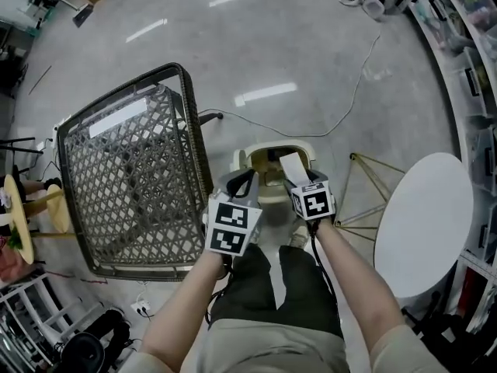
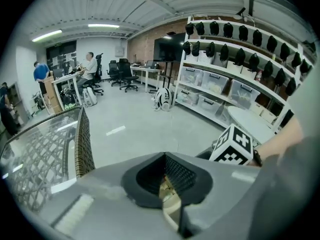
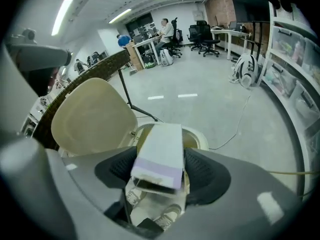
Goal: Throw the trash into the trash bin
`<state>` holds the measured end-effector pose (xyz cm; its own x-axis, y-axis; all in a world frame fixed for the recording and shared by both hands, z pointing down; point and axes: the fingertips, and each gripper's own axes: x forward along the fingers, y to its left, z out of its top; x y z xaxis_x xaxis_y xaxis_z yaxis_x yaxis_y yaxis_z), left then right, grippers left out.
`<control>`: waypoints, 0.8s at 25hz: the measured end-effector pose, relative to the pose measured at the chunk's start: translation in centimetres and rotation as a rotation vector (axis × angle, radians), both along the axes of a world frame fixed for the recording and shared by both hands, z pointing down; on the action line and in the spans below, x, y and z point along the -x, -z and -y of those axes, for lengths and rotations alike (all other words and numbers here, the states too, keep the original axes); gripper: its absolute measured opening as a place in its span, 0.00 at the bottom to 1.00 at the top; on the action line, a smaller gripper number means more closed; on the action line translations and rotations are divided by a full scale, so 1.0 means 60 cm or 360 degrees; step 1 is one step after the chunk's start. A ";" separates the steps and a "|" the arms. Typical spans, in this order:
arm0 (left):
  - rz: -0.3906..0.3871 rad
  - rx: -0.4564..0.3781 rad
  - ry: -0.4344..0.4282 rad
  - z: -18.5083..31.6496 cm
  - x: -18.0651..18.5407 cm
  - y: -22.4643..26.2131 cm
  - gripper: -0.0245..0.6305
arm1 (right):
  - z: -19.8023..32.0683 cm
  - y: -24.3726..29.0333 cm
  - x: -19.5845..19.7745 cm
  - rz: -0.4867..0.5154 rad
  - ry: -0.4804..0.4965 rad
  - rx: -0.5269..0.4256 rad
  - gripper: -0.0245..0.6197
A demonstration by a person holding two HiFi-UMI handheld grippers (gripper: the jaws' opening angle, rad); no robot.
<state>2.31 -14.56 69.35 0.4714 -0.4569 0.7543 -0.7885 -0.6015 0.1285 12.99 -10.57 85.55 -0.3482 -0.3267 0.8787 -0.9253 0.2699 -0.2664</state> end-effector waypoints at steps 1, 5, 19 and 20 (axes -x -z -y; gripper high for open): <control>0.0002 -0.0001 -0.0007 -0.003 0.000 -0.001 0.04 | -0.002 -0.009 0.000 -0.0001 -0.0003 0.0008 0.53; 0.0000 -0.0020 -0.0034 -0.006 -0.001 0.003 0.04 | 0.000 -0.030 -0.020 0.0004 -0.0098 0.0033 0.57; -0.0040 -0.0145 -0.0115 0.017 -0.015 0.119 0.04 | 0.028 0.228 -0.084 0.0045 -0.0251 -0.0383 0.27; -0.0075 -0.0149 -0.0110 0.020 -0.020 0.139 0.04 | 0.029 0.263 -0.093 0.0056 -0.0275 -0.0432 0.26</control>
